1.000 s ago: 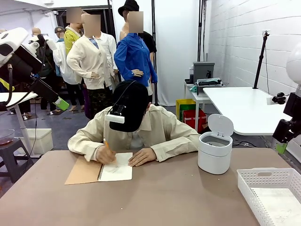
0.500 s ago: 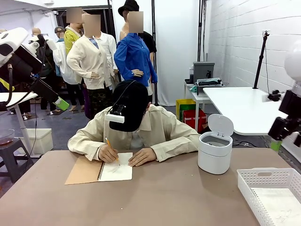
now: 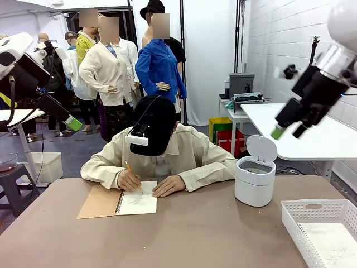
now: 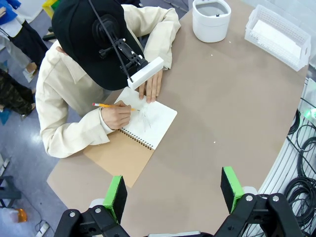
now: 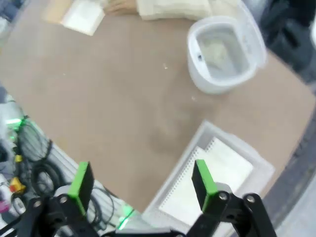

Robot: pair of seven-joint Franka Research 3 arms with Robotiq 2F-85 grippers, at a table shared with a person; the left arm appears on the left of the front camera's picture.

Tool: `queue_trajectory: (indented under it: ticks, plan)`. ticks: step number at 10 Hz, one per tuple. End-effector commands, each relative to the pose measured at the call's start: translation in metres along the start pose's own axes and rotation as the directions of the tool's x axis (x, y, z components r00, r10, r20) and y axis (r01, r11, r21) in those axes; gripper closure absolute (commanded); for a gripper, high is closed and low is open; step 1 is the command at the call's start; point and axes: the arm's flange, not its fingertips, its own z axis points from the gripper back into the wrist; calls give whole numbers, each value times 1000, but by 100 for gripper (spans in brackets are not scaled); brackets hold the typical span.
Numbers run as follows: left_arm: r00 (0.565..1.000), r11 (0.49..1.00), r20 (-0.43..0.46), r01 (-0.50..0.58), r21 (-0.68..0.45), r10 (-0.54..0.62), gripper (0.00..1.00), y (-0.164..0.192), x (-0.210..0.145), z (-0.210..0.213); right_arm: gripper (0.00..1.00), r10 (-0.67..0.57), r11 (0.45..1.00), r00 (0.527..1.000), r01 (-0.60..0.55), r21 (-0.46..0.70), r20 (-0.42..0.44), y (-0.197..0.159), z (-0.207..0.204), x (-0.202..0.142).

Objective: Sort the paper based on its condition.
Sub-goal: If a person hands you a paper, place it in the Organizing basket , and if it's crumpled, put it in the Trash can.

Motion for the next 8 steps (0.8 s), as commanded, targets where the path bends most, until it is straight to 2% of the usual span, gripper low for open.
queue_trajectory:
  ticks: [1, 3, 5, 8]
  plan:
    - [1000, 1000, 2, -1, -2, 1, 0, 1, -1, 1, 0, 98, 992, 993, -104, 77, 70, 2, -3, 29]
    - [1000, 1000, 2, -1, -2, 1, 0, 1, -1, 1, 0, 131, 988, 986, -139, 70, 102, 14, 1, 56]
    - [1000, 1000, 2, -1, -2, 1, 0, 1, -1, 1, 0, 210, 977, 967, -212, -5, 140, 28, 5, 78]
    - [1000, 1000, 2, -1, -2, 1, 0, 1, -1, 1, 0, 267, 964, 948, -264, -43, 175, 51, 15, 101]
